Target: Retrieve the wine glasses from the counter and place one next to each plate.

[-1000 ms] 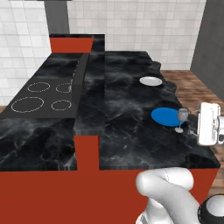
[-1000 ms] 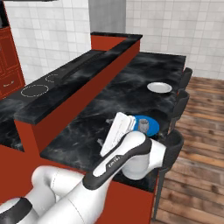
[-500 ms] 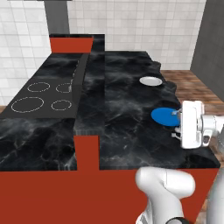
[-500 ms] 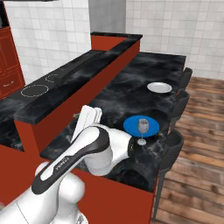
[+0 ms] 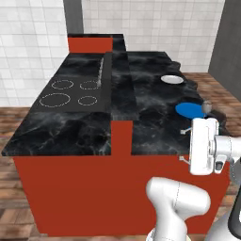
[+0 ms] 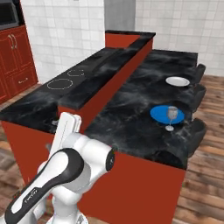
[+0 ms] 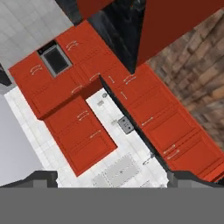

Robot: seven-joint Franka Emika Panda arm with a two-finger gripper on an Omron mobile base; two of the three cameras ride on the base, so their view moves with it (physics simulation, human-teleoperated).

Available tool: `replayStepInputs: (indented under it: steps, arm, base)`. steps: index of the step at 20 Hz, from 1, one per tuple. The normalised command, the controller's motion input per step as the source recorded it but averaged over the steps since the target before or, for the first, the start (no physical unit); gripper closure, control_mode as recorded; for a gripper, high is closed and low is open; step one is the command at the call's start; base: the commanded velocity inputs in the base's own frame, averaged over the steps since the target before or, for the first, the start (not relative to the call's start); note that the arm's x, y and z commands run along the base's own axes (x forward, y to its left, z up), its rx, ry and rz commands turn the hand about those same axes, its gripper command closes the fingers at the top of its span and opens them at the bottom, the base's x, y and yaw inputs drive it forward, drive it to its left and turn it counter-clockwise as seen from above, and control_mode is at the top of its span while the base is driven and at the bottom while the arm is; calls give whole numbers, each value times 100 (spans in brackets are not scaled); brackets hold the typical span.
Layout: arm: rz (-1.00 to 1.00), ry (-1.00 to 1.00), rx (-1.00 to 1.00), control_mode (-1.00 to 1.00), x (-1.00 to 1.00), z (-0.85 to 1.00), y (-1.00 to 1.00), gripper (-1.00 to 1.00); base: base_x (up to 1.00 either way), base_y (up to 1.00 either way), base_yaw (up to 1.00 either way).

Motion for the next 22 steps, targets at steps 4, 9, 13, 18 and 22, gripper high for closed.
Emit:
replayStepInputs:
  steps: [4,9,13,18,22]
  arm:
    - [0,0,0,100,0,0,0,-100]
    - [0,0,0,100,0,0,0,-100]
    - [0,0,0,100,0,0,0,-100]
    - [0,0,0,100,0,0,0,-100]
    - [0,0,0,100,0,0,0,-100]
  base:
    - [-75,100,10]
    - [-8,100,8]
    - [4,100,21]
    - [38,100,23]
    - [66,100,11]
